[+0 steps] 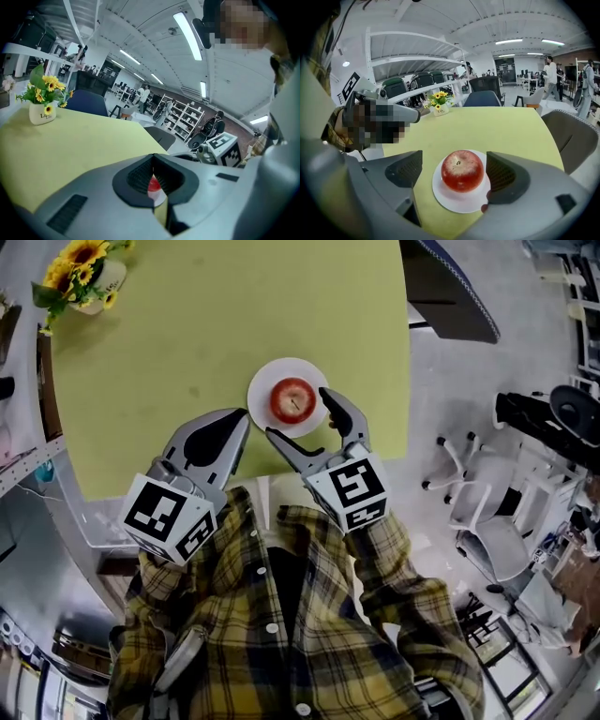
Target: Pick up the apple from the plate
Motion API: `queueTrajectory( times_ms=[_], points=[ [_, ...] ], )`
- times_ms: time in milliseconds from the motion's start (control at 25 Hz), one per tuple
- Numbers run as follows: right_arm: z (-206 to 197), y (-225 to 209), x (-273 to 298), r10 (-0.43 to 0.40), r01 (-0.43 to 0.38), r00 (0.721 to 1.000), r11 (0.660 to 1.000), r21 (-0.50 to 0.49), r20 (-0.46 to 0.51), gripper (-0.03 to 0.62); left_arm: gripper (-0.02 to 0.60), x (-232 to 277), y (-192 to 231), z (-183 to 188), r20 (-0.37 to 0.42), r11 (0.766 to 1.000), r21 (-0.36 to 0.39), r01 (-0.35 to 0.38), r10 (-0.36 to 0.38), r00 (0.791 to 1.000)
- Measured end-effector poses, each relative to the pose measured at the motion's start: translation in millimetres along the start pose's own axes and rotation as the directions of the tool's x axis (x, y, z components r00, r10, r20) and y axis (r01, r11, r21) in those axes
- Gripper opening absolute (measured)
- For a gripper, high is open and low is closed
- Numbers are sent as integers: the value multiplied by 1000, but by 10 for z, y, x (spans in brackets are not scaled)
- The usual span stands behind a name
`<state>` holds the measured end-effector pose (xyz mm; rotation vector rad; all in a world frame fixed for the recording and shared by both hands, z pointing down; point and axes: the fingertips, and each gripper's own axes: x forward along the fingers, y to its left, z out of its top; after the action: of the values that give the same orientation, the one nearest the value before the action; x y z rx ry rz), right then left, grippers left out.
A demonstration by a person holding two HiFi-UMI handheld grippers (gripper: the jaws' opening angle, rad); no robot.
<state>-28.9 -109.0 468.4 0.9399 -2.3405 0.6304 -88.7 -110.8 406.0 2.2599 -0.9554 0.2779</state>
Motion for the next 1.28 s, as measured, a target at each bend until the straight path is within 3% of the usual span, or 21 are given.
queueTrajectory(
  times_ms=[560,1280],
  points=[
    [-283,-110,224,1,0,1000,999,44,-23,414,8,79,124,-101,26,1000,-10,-7,7,1000],
    [-381,-138,403,23,-22,1000,998,61,-15,414,8,131,244,-412,-14,998,-58,-20,19,1000]
  ],
)
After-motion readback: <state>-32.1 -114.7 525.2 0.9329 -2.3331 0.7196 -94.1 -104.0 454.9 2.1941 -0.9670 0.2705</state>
